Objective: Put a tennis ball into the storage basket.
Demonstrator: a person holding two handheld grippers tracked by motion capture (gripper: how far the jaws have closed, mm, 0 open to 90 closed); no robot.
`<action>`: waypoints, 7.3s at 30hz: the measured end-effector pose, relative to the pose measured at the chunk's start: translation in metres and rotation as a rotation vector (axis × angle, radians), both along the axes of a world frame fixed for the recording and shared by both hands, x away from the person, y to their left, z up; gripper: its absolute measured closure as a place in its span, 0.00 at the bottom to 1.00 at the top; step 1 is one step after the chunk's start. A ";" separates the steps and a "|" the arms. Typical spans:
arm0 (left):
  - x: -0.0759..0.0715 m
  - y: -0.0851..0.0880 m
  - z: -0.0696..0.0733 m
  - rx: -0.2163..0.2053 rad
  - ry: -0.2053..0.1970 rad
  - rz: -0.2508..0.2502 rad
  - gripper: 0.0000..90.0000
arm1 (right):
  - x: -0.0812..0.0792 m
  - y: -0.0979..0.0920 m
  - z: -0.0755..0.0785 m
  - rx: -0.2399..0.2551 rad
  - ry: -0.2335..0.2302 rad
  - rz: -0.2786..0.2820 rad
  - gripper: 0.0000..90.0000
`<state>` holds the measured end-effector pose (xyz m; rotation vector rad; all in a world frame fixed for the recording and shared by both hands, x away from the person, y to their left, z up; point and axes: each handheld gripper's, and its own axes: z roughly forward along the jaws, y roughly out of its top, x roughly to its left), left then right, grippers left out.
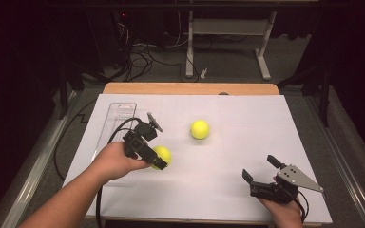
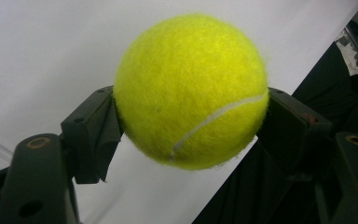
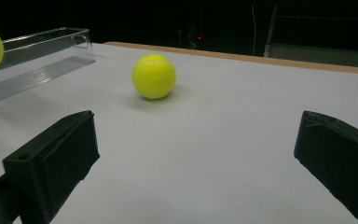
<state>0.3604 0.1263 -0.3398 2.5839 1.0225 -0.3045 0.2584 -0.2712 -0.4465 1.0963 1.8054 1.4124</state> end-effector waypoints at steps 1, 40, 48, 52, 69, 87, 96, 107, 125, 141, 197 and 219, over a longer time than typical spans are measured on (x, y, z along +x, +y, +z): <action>0.000 0.001 0.001 0.002 -0.001 0.001 0.30 | 0.000 0.000 0.000 0.000 0.000 0.000 0.00; 0.015 0.054 0.027 0.007 -0.046 0.112 0.30 | -0.001 0.000 0.000 -0.001 0.000 -0.003 0.00; 0.019 0.067 0.025 0.022 -0.050 0.152 0.30 | -0.001 -0.001 0.000 0.001 -0.002 -0.004 0.00; 0.020 0.073 0.024 0.032 -0.052 0.166 0.30 | -0.001 -0.001 0.000 0.001 -0.003 -0.005 0.00; 0.027 0.111 0.022 0.054 -0.053 0.264 0.30 | 0.000 0.000 0.000 -0.004 -0.001 -0.001 0.00; 0.031 0.140 0.022 0.081 -0.056 0.334 0.30 | 0.000 0.000 -0.001 -0.004 0.002 -0.002 0.00; 0.035 0.139 0.027 0.094 -0.063 0.346 0.30 | 0.000 -0.001 -0.001 -0.002 0.002 -0.003 0.00; 0.043 0.138 0.037 0.093 -0.075 0.363 0.30 | -0.001 -0.001 0.000 -0.002 -0.003 -0.002 0.00; 0.060 0.130 0.033 0.106 -0.072 0.396 0.30 | -0.002 0.004 0.002 0.006 -0.034 0.013 0.00; 0.074 0.120 0.019 0.146 -0.060 0.406 0.30 | -0.003 0.006 0.002 -0.012 -0.042 0.009 0.00; 0.092 0.112 -0.022 0.238 -0.047 0.424 0.29 | -0.002 0.007 0.000 -0.024 -0.035 0.014 0.00; 0.082 0.108 -0.009 0.184 -0.047 0.379 0.01 | -0.002 0.008 0.001 -0.028 -0.044 0.020 0.00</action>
